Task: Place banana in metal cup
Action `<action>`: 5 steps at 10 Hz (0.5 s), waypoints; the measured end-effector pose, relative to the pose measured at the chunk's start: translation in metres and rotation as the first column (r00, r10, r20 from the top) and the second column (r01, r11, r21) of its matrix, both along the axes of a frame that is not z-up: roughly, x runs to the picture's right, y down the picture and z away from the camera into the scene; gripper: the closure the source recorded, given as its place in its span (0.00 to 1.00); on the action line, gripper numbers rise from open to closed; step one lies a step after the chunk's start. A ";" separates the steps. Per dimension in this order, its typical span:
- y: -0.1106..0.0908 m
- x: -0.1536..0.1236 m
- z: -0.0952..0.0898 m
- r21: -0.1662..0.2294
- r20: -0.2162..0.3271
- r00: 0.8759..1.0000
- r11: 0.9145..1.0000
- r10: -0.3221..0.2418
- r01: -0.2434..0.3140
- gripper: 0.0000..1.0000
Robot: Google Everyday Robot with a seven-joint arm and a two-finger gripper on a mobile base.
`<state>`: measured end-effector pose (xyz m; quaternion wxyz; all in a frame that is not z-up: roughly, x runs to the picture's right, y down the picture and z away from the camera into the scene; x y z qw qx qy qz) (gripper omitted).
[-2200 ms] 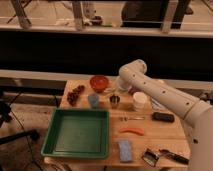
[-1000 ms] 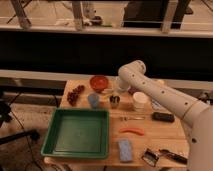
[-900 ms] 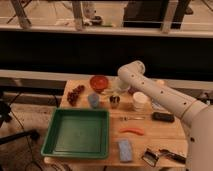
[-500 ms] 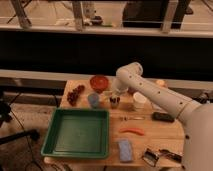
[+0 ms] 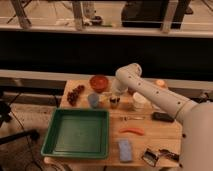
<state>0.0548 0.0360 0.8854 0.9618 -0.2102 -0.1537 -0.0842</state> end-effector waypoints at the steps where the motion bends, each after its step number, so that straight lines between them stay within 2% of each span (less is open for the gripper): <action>1: -0.001 0.001 0.000 0.001 -0.003 1.000 1.000 0.000 0.000 0.98; 3: -0.001 0.002 0.002 -0.001 -0.011 1.000 1.000 0.000 0.000 0.98; 4: 0.001 0.003 0.001 -0.001 -0.008 1.000 1.000 0.005 -0.005 0.93; 5: 0.005 0.011 -0.003 0.001 -0.011 1.000 1.000 0.011 -0.011 0.84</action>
